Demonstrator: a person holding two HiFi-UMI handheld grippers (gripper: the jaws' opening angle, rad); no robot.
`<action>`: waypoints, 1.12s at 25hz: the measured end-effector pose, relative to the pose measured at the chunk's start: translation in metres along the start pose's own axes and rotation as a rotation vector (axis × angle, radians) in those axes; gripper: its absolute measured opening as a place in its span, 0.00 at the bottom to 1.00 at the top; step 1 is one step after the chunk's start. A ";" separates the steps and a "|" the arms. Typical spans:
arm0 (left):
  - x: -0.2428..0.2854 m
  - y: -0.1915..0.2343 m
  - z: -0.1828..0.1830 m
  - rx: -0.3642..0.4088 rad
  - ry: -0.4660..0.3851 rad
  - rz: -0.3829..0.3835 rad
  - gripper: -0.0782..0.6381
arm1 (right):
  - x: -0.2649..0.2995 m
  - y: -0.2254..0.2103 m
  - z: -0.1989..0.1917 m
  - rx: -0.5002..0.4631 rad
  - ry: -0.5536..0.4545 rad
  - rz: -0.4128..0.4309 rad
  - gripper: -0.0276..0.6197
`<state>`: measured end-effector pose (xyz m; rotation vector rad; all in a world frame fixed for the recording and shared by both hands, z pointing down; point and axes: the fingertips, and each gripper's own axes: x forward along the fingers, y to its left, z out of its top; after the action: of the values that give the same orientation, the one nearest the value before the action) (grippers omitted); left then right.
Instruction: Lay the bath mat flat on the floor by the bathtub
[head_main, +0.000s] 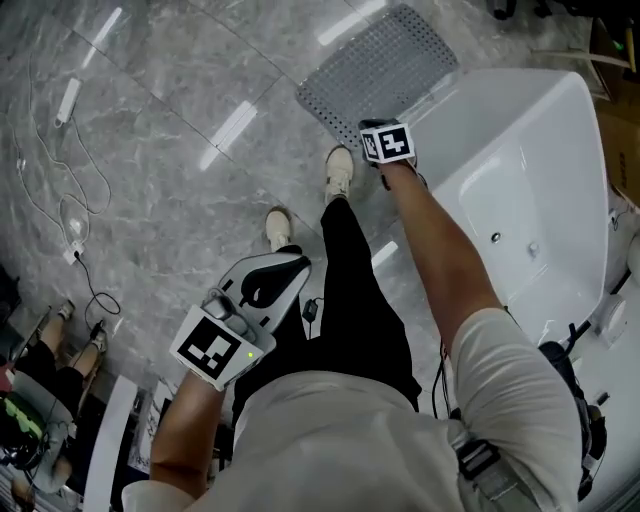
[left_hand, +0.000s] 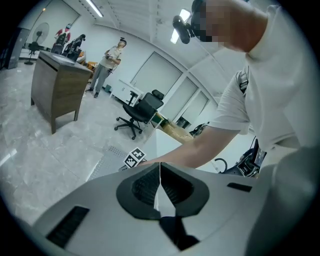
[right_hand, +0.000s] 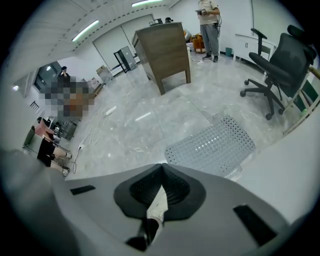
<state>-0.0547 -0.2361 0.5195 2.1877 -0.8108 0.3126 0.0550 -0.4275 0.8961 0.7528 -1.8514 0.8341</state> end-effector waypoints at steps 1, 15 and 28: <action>-0.009 -0.005 0.000 0.027 -0.006 -0.009 0.14 | -0.013 0.012 -0.001 0.004 -0.015 0.003 0.06; -0.130 -0.101 -0.022 0.341 0.063 -0.128 0.14 | -0.260 0.210 -0.080 0.038 -0.224 0.078 0.06; -0.123 -0.187 -0.028 0.513 0.057 -0.089 0.14 | -0.471 0.267 -0.205 -0.007 -0.412 0.103 0.06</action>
<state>-0.0284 -0.0659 0.3734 2.6657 -0.6476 0.5866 0.1235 -0.0408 0.4715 0.8800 -2.2725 0.7774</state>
